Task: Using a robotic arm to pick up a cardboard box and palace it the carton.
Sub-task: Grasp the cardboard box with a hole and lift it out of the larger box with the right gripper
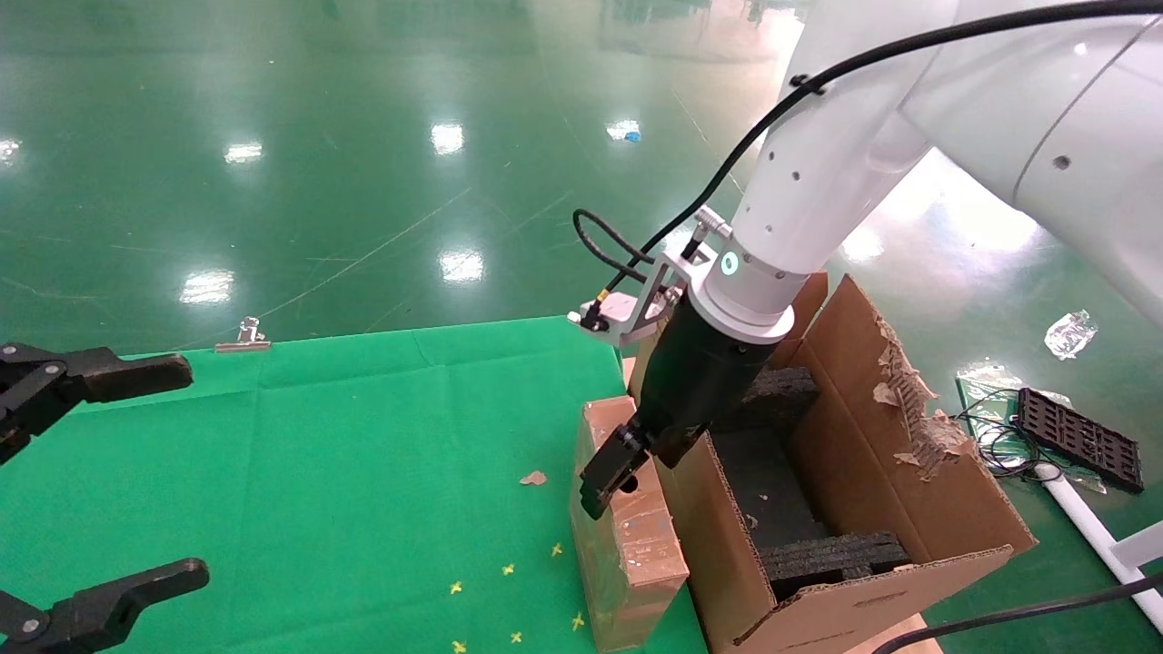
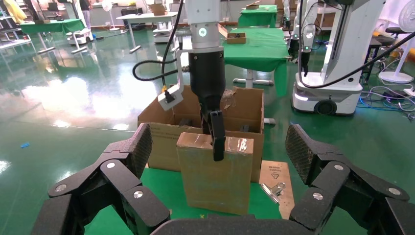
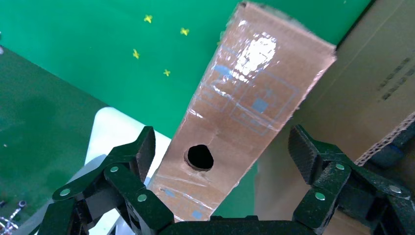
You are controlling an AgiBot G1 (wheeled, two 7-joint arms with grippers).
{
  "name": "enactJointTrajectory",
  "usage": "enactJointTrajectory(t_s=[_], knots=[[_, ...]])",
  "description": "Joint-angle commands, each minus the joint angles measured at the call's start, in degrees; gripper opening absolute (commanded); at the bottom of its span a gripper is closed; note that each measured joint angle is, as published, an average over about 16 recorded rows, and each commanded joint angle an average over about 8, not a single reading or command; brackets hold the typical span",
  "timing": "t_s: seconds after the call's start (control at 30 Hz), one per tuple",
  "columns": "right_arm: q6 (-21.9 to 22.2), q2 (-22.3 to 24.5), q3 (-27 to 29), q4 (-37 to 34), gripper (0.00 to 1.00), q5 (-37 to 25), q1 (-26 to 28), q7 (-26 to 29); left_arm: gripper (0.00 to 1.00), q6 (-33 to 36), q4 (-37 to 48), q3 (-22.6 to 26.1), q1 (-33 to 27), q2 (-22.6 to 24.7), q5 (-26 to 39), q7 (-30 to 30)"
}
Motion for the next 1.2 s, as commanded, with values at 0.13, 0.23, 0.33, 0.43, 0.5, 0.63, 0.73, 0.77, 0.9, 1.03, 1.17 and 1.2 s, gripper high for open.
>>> enactJointTrajectory(t_s=[0.13,0.23,0.33,0.43,0.5,0.63,0.73,0.77,0.9,1.03,1.17,1.2], knots=[[0.0,-1.0,-1.0,-0.2,0.0,0.0,-0.5,0.5,0.27,0.0,0.0,0.0,0.0,0.0,0.0,0.0],[0.0,-1.3,-1.5,-0.2,0.0,0.0,-0.7,0.7,0.07,0.0,0.0,0.0,0.0,0.0,0.0,0.0],[0.0,-1.5,-2.0,-0.1,0.0,0.1,-0.9,1.0,0.0,0.0,0.0,0.0,0.0,0.0,0.0,0.0],[0.0,-1.6,-2.5,0.0,0.0,0.2,-1.0,1.1,0.0,0.0,0.0,0.1,0.0,0.0,0.0,0.0],[0.0,-1.7,-2.8,0.2,0.0,0.3,-1.1,1.1,0.0,0.0,0.0,0.1,0.0,0.0,0.0,0.0],[0.0,-1.6,-3.4,0.4,0.0,0.5,-1.1,1.2,0.0,0.0,0.0,0.1,0.0,0.0,-0.1,0.0],[0.1,-1.5,-3.7,0.5,0.0,0.7,-1.1,1.3,0.0,0.0,0.0,0.1,0.0,0.0,-0.1,0.0],[0.1,-1.5,-3.8,0.5,0.0,0.8,-1.1,1.3,0.0,0.0,0.0,0.1,0.0,0.0,-0.1,0.0],[0.3,-1.3,-4.2,0.6,0.0,1.1,-1.0,1.1,0.0,0.0,0.0,0.1,0.0,0.0,-0.1,0.1],[0.5,-1.0,-4.3,0.6,0.0,1.4,-0.7,0.6,0.0,-0.1,0.0,0.1,0.0,-0.1,-0.1,0.1],[0.8,-0.3,-3.8,0.6,0.0,2.0,0.4,-0.9,0.0,-0.1,0.0,0.1,0.0,-0.1,-0.1,0.1],[0.9,0.0,-3.5,0.6,0.0,2.1,1.0,-1.4,0.0,-0.1,0.0,0.1,0.0,-0.1,-0.1,0.1]])
